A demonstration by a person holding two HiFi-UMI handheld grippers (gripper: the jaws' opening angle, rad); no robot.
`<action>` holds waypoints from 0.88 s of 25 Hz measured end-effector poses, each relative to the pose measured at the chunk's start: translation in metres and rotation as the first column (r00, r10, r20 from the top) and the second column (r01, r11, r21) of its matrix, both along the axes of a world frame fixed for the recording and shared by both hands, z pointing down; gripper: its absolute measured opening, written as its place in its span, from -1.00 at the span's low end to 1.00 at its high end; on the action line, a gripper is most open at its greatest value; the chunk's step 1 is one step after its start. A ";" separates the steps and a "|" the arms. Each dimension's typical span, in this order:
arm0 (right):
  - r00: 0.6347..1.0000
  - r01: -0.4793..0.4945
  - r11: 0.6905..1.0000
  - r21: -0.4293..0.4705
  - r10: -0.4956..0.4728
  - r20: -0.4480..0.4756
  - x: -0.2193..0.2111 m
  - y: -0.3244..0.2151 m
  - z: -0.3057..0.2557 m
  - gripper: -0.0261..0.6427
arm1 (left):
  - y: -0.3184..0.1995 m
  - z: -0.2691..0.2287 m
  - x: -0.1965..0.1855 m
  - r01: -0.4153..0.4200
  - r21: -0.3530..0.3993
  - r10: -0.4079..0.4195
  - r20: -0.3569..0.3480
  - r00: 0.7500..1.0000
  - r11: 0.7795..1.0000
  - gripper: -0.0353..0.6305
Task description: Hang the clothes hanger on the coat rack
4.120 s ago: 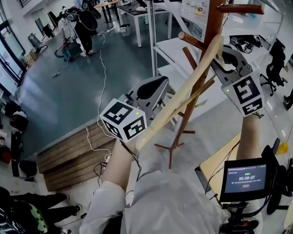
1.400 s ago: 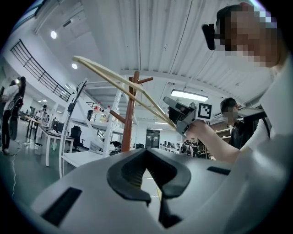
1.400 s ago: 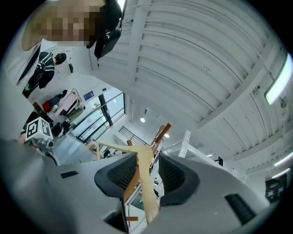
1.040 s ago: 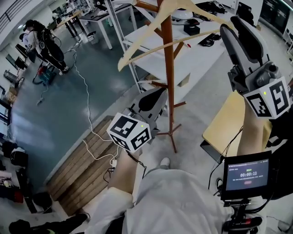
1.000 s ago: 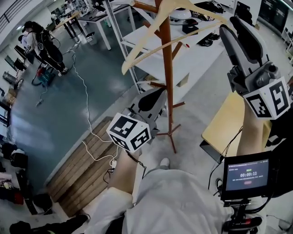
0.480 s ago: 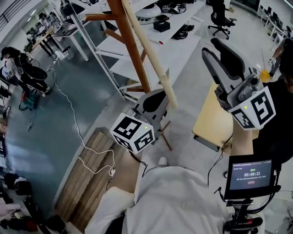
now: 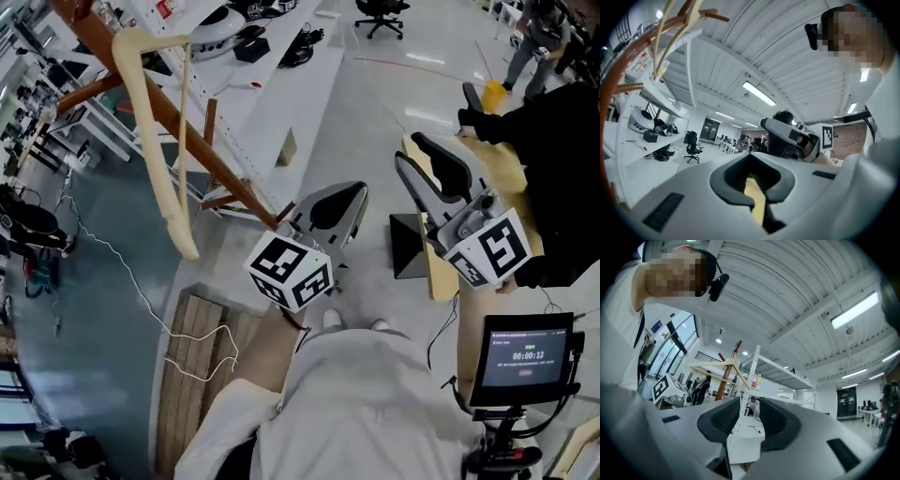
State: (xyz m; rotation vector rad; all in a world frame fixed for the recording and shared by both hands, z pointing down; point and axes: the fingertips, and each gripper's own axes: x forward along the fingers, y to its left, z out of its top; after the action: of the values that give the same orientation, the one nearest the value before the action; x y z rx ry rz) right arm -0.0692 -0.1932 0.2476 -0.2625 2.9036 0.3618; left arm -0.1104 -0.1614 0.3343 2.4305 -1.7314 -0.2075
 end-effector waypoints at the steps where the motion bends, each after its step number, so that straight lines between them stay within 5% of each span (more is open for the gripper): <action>1: 1.000 -0.028 1.000 -0.011 0.028 -0.011 0.005 -0.005 0.010 -0.52 | -0.007 0.003 0.005 -0.019 -0.001 0.019 -0.007 1.000 1.000 -0.89; 11: 0.957 -0.285 0.948 -0.139 0.274 -0.091 0.076 -0.041 0.080 -0.52 | -0.057 0.038 0.062 -0.219 -0.046 0.215 -0.076 0.974 0.975 -0.89; 22: 0.910 -0.408 0.893 -0.187 0.383 -0.158 0.108 -0.060 0.112 -0.52 | -0.088 0.062 0.095 -0.335 -0.093 0.323 -0.124 0.938 0.937 -0.89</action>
State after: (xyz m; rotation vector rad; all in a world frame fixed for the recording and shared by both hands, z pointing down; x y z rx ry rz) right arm 0.0385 -0.2533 0.3600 -0.9087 2.9908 0.1188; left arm -0.0153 -0.2491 0.3967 2.5263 -1.2312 -0.1888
